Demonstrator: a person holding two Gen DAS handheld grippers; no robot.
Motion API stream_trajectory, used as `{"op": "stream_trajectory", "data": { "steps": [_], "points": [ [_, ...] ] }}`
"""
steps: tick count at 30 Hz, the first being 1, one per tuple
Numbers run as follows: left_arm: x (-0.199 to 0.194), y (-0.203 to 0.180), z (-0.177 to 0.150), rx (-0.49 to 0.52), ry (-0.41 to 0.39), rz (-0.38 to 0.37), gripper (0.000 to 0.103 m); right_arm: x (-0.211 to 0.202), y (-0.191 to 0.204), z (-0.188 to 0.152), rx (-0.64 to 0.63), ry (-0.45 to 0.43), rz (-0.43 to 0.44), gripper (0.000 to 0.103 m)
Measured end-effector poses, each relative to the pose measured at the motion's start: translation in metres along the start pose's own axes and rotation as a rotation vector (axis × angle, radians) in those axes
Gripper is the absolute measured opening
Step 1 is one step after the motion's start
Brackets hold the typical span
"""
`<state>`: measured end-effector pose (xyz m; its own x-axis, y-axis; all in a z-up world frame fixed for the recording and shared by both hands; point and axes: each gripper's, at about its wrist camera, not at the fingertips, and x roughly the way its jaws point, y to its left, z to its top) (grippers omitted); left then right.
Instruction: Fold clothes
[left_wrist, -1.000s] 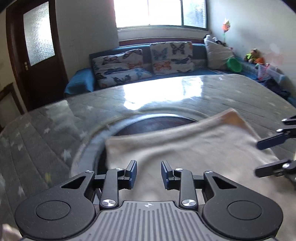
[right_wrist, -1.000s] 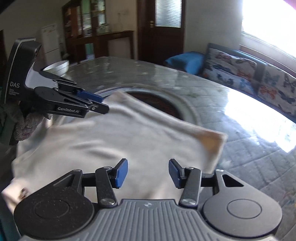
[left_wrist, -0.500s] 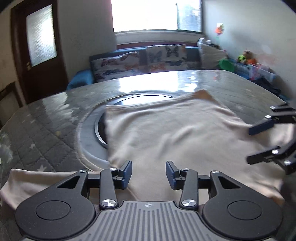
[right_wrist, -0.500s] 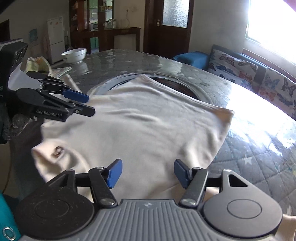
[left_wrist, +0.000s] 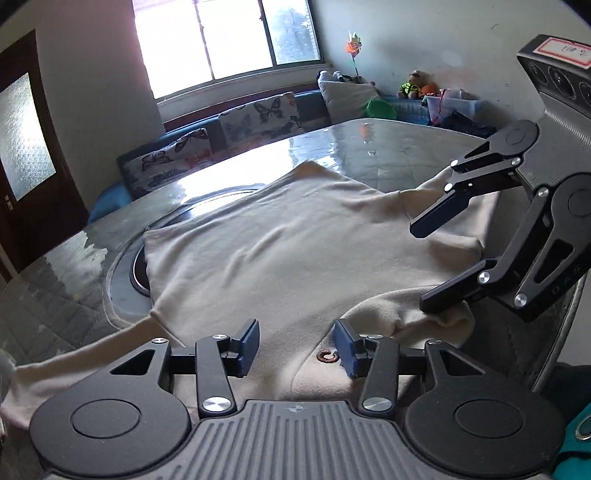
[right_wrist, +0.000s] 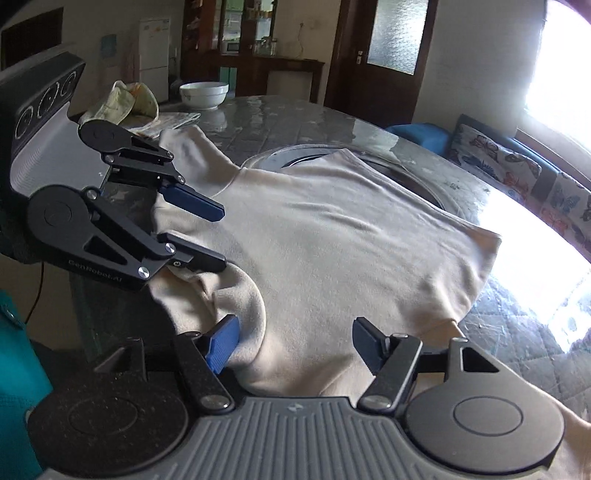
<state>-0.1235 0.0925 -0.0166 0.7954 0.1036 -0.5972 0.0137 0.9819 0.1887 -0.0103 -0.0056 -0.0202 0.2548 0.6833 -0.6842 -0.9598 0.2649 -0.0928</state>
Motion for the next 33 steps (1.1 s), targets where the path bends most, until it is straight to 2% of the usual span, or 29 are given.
{"op": "stream_trajectory", "data": {
  "steps": [3, 7, 9, 12, 17, 20, 25, 30, 32, 33],
  "points": [
    [-0.001, 0.003, 0.007, -0.005, -0.017, 0.007, 0.052, -0.012, -0.010, -0.002, 0.072, -0.025, 0.008, 0.071],
    [0.003, 0.006, 0.019, -0.036, -0.036, 0.004, 0.054, -0.031, -0.031, -0.012, 0.188, -0.051, -0.055, 0.071],
    [0.008, 0.004, 0.025, -0.053, -0.029, 0.000, 0.056, -0.044, -0.050, -0.024, 0.273, -0.066, -0.141, 0.071],
    [0.013, 0.000, 0.031, -0.092, -0.031, -0.043, 0.056, -0.057, -0.076, -0.044, 0.372, -0.069, -0.270, 0.070],
    [0.021, -0.018, 0.042, -0.065, -0.051, -0.083, 0.059, -0.078, -0.119, -0.078, 0.515, -0.054, -0.486, 0.067],
    [0.024, -0.026, 0.046, -0.052, -0.055, -0.103, 0.059, -0.087, -0.141, -0.096, 0.580, -0.043, -0.573, 0.066],
    [0.029, -0.036, 0.052, -0.048, -0.053, -0.117, 0.061, -0.089, -0.168, -0.120, 0.664, -0.005, -0.636, 0.064],
    [0.031, -0.043, 0.052, -0.035, -0.045, -0.127, 0.061, -0.085, -0.179, -0.136, 0.743, -0.004, -0.602, 0.056],
    [0.033, -0.045, 0.053, -0.031, -0.040, -0.129, 0.063, -0.085, -0.179, -0.138, 0.760, -0.023, -0.603, 0.047],
    [0.033, -0.046, 0.052, -0.030, -0.039, -0.130, 0.063, -0.087, -0.178, -0.138, 0.766, -0.029, -0.602, 0.037]
  ]
}}
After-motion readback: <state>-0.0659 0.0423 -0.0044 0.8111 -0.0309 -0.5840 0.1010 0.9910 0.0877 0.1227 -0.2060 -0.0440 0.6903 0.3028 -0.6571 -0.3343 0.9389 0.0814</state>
